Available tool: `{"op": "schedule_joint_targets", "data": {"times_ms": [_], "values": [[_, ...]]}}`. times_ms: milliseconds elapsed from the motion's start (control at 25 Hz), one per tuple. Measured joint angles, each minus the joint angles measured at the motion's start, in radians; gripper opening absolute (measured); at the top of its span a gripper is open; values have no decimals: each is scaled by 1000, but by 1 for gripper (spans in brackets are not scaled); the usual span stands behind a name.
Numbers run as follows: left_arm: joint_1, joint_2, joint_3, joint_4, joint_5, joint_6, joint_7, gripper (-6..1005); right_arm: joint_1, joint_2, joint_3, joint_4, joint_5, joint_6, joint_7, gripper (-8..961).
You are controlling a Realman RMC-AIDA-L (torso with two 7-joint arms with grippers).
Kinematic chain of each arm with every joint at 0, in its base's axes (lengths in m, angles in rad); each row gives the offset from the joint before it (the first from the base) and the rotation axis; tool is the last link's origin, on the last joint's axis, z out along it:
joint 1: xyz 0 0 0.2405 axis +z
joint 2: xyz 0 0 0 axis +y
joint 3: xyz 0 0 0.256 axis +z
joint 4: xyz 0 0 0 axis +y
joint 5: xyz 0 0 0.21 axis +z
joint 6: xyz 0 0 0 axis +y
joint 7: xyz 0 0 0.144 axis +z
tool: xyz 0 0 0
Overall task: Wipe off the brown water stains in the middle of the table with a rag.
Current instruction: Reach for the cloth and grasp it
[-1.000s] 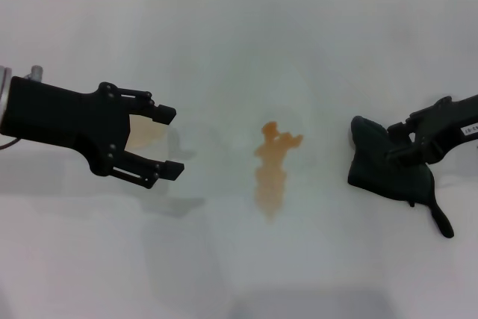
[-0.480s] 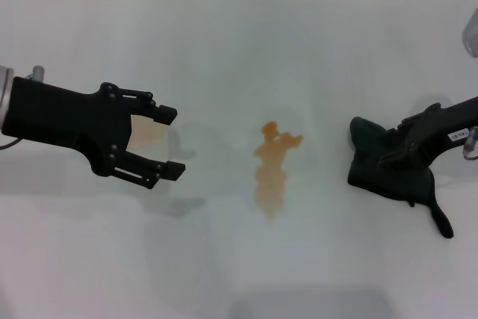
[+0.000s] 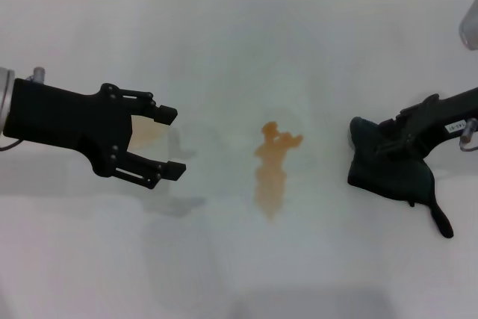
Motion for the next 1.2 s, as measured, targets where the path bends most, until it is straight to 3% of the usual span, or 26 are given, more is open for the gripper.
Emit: {"op": "schedule_joint_targets", "data": {"times_ms": [1200], "values": [[1, -4, 0, 0, 1, -15, 7, 880, -5, 0, -5, 57, -3, 40, 4, 607]]}}
